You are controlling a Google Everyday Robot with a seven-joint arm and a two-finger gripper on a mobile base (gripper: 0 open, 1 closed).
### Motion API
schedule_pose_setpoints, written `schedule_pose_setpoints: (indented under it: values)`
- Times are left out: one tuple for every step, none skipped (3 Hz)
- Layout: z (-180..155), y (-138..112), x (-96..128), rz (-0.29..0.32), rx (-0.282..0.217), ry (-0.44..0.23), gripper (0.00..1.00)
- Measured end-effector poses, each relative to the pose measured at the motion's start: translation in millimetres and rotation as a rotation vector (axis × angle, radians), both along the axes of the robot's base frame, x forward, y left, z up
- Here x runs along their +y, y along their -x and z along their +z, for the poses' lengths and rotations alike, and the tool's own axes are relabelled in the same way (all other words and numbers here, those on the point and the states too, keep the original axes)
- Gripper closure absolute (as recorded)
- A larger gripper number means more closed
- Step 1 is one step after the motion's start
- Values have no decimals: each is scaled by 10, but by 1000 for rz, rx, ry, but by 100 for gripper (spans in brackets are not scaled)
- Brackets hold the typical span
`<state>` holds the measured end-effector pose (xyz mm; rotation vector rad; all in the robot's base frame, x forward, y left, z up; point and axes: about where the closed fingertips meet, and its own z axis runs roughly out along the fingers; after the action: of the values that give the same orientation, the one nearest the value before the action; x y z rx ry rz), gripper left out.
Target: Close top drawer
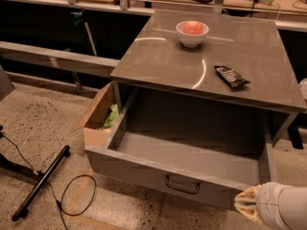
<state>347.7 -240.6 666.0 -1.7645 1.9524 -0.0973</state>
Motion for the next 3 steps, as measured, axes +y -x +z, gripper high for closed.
schedule_pose_setpoints:
  values:
    - [-7,-275,1,9,-53,13,100]
    - [-65,-585,54,30,-89,21,100]
    - [-172,-827,122,40,-115,40,100]
